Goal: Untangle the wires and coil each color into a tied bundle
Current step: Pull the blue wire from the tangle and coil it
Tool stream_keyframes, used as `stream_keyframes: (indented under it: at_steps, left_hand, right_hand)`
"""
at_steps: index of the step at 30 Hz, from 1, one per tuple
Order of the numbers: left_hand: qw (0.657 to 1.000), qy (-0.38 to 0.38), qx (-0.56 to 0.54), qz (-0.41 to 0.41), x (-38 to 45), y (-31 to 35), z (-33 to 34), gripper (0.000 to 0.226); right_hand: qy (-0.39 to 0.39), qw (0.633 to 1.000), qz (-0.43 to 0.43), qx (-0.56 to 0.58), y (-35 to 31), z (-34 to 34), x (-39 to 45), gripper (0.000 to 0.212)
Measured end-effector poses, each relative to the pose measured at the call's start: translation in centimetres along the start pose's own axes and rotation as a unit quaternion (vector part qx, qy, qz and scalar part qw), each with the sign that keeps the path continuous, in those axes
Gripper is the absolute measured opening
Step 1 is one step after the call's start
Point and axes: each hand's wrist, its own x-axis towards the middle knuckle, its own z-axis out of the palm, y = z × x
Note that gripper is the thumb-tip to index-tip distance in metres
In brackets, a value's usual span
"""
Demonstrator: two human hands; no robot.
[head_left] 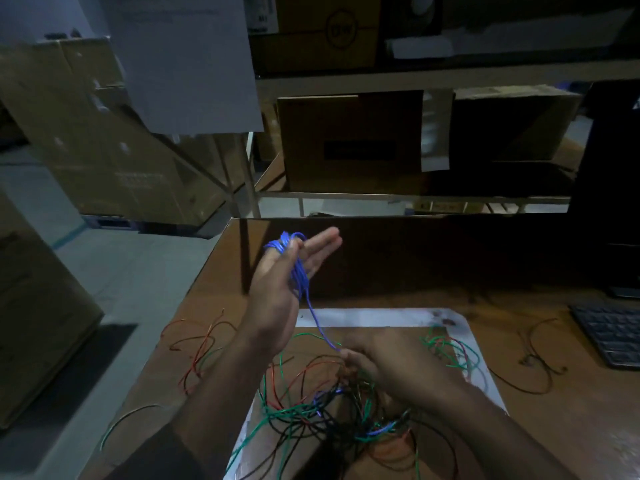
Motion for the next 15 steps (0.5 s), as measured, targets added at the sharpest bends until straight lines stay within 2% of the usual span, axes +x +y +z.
stream_keyframes:
  at_steps: [3, 8, 10, 12, 15]
  left_hand:
    - [0.987, -0.019, 0.155, -0.025, -0.5, -1.0, -0.1, 0.041]
    - [0.952, -0.069, 0.284, -0.087, -1.8, -2.3, 0.0, 0.029]
    - [0.949, -0.1, 0.279, -0.108, -2.0, -2.3, 0.1, 0.026]
    - [0.959, -0.102, 0.216, -0.153, -2.4, -2.3, 0.5, 0.024]
    - [0.968, -0.108, 0.11, -0.2, -2.8, -2.2, 1.0, 0.027]
  right_hand:
    - [0.019, 0.992, -0.042, 0.114, -0.9, -1.9, -0.5, 0.023]
    - [0.167, 0.95, -0.026, 0.261, -0.9, -3.7, 0.2, 0.013]
    - [0.237, 0.918, 0.007, 0.319, -0.5, -4.4, 0.5, 0.012]
    - [0.293, 0.894, 0.034, 0.338, 0.3, -4.9, 0.9, 0.015]
    - [0.312, 0.882, 0.062, 0.346, 1.0, -5.1, 1.8, 0.016]
